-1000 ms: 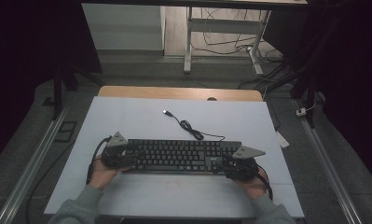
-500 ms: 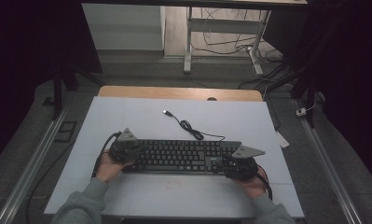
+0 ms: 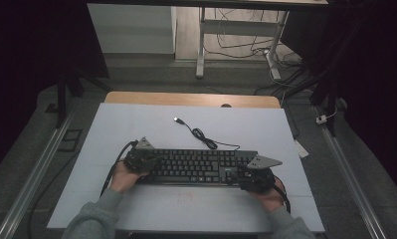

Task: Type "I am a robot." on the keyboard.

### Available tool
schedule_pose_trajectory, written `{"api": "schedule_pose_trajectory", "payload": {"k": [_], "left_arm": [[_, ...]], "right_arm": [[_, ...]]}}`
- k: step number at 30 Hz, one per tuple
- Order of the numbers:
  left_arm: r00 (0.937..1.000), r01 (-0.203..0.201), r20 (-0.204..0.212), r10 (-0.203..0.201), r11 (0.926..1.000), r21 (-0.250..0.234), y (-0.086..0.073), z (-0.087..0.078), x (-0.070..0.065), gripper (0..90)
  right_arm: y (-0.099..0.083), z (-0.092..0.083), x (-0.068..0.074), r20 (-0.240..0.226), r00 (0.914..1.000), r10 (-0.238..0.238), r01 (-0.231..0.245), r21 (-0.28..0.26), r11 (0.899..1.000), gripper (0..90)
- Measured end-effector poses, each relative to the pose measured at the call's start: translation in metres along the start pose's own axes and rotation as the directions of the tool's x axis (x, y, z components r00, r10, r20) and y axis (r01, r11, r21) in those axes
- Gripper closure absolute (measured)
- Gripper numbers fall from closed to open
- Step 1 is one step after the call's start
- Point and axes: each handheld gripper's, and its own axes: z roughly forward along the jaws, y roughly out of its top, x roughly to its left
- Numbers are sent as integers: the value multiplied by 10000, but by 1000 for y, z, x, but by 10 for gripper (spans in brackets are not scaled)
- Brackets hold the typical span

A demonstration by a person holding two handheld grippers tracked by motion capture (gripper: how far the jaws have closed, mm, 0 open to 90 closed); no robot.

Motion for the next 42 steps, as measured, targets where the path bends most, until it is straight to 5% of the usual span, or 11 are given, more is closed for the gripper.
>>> {"api": "schedule_pose_trajectory", "payload": {"k": [25,38,42], "left_arm": [[9998,-92,-161,97,9996,270,0,14,-3,891],[9990,427,-80,-444,9882,-1471,-5,-35,-1,879],[9985,527,-63,-544,9857,-1601,-9,-40,-3,734]], "right_arm": [[0,2,0,-31,10000,-55,56,69,10000,483],[5,2,4,-120,9998,-184,183,-158,9997,485],[7,4,7,-235,9994,-270,265,-213,9994,484]]}}
